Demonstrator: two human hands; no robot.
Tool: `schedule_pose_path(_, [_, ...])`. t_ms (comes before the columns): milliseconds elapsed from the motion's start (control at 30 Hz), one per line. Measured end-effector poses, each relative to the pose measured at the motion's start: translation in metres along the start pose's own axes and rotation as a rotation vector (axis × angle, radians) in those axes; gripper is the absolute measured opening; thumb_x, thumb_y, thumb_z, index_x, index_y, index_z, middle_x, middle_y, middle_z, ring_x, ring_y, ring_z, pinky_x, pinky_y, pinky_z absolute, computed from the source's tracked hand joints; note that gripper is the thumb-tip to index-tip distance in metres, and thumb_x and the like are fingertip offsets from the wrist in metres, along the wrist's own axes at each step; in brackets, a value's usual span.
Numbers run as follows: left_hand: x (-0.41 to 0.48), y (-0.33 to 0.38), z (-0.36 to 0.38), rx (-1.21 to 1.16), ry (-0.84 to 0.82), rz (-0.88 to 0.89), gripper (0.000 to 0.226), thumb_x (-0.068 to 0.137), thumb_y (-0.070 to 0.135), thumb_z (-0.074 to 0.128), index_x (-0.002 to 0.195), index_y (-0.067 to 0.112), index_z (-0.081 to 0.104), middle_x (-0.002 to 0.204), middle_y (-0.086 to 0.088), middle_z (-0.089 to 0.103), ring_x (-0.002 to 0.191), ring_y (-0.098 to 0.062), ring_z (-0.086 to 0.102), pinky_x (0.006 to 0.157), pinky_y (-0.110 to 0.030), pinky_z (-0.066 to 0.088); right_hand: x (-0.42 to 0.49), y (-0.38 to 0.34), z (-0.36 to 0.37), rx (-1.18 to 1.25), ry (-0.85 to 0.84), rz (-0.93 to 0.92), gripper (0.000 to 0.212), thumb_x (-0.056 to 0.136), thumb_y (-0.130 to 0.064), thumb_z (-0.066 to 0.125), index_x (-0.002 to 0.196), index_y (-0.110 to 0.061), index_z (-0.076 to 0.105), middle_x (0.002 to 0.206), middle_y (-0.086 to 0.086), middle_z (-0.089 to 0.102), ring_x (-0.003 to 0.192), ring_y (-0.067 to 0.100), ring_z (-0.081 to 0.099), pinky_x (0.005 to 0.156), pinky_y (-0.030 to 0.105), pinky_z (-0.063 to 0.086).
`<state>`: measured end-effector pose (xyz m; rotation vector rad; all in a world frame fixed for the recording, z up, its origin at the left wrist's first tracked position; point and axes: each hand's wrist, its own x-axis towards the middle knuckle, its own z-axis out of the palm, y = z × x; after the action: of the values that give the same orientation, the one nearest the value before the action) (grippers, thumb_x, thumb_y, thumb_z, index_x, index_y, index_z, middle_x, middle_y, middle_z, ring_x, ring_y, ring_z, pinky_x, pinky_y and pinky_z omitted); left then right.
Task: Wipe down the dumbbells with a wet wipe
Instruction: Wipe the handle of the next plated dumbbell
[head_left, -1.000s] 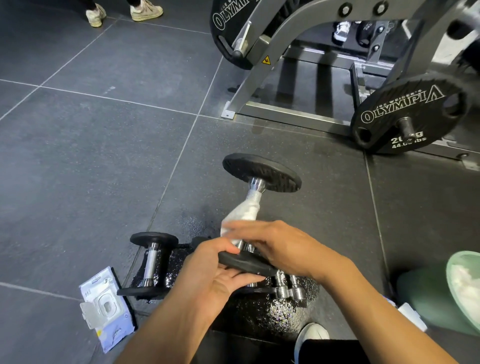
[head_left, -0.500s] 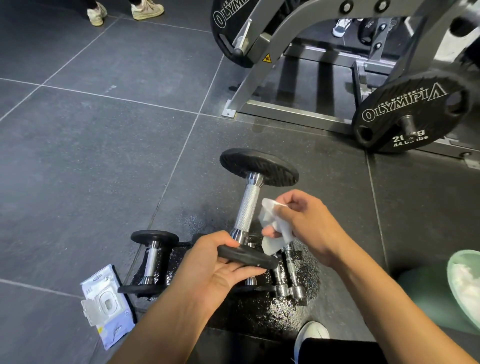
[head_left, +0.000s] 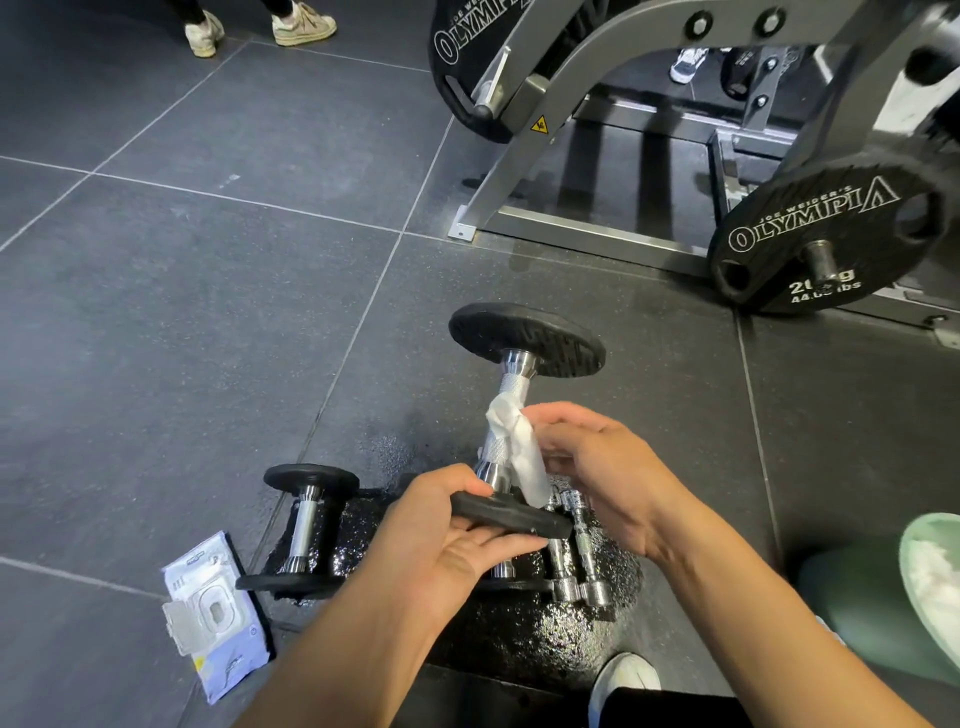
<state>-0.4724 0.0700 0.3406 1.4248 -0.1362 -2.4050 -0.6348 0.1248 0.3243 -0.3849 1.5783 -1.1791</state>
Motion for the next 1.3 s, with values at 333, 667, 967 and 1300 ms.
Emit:
schedule_pose_path(333, [-0.004,0.003,0.006,-0.017,-0.033,0.0,0.019,0.092,-0.012,0.051,0.109,-0.012,0.06,0.097,-0.043,0.072,0.094,-0.056,0.072,0.095,-0.079,0.048,-0.002,0.008,0.008,-0.332,0.008,-0.093,0.025,0.094,-0.047,0.072,0.095,-0.023,0.077,0.094,-0.006,0.08,0.083,0.006,0.07,0.084,0.026,0.054])
schedule_pose_path(667, [-0.011,0.007,0.008,-0.031,-0.073,-0.017,0.019,0.091,-0.013,0.049,0.105,-0.013,0.062,0.109,-0.042,0.071,0.099,-0.056,0.072,0.096,-0.079,0.048,0.005,0.002,0.011,0.051,-0.074,-0.073,0.026,0.101,-0.019,0.066,0.123,-0.005,0.067,0.113,0.016,0.079,0.086,0.028,0.071,0.08,0.04,0.06])
schedule_pose_path(967, [-0.013,0.005,0.005,0.029,-0.185,-0.057,0.038,0.091,-0.01,0.047,0.127,-0.011,0.061,0.114,-0.038,0.072,0.1,-0.053,0.075,0.093,-0.073,0.052,0.009,-0.005,0.01,0.092,-0.223,0.03,0.024,0.098,-0.008,0.062,0.119,0.001,0.069,0.11,0.032,0.071,0.092,0.033,0.067,0.091,0.046,0.053])
schedule_pose_path(1300, [-0.018,0.002,-0.005,0.307,-0.406,-0.111,0.038,0.091,0.0,0.047,0.117,-0.011,0.073,0.125,-0.038,0.068,0.116,-0.05,0.07,0.104,-0.069,0.051,0.008,-0.011,0.009,0.481,-0.339,0.082,0.019,0.082,0.001,0.065,0.079,-0.016,0.056,0.067,0.007,0.051,0.056,0.019,0.053,0.065,0.034,0.05])
